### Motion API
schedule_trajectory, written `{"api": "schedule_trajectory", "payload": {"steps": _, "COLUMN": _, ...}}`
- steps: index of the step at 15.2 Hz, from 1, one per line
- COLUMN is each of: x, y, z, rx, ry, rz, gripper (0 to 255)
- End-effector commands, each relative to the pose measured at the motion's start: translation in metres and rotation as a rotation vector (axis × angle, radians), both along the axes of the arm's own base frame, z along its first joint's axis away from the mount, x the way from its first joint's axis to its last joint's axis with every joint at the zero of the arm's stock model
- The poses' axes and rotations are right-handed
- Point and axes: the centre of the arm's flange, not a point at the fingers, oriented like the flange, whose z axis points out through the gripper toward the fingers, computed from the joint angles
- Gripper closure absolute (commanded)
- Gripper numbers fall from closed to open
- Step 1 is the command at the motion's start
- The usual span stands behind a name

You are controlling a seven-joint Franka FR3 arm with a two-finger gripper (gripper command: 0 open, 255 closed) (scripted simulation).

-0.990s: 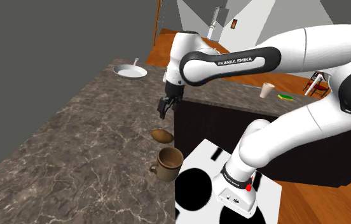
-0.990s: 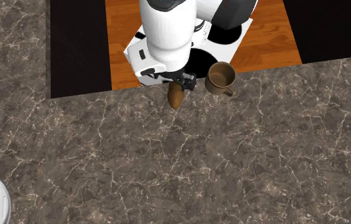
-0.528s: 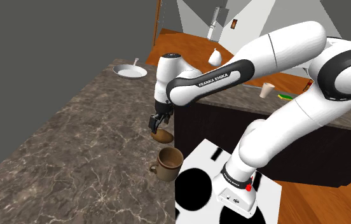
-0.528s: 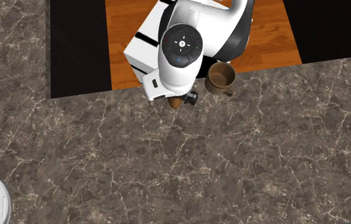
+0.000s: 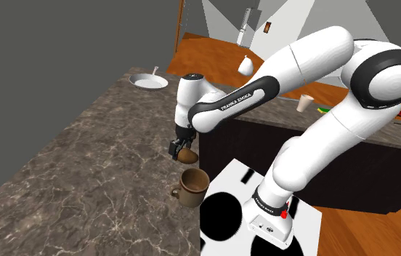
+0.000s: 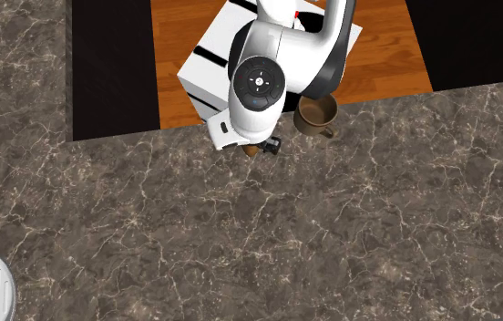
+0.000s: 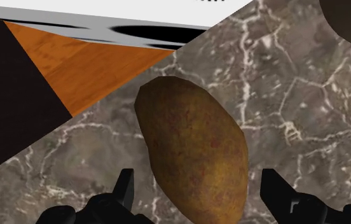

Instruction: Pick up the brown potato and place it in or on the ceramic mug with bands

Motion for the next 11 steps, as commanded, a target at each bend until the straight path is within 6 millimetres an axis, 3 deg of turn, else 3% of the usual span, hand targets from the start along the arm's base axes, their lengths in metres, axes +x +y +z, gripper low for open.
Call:
{"api": "schedule_trajectory", "payload": {"steps": 1, "x": 0.0003, "y": -0.0001, "z": -0.0022, "rx": 0.000, "ry": 0.000, "rz": 0.000, "gripper": 0}}
{"api": "schedule_trajectory", "payload": {"steps": 6, "x": 0.0003, "y": -0.0001, "z": -0.0021, "rx": 0.000, "ry": 0.000, "rz": 0.000, "gripper": 0}}
{"api": "schedule_trajectory", "payload": {"steps": 7, "x": 0.0003, "y": -0.0001, "z": -0.0021, "rx": 0.000, "ry": 0.000, "rz": 0.000, "gripper": 255}}
{"api": "schedule_trajectory", "payload": {"steps": 11, "x": 0.0002, "y": 0.0000, "z": -0.0021, "rx": 0.000, "ry": 0.000, "rz": 0.000, "gripper": 255}}
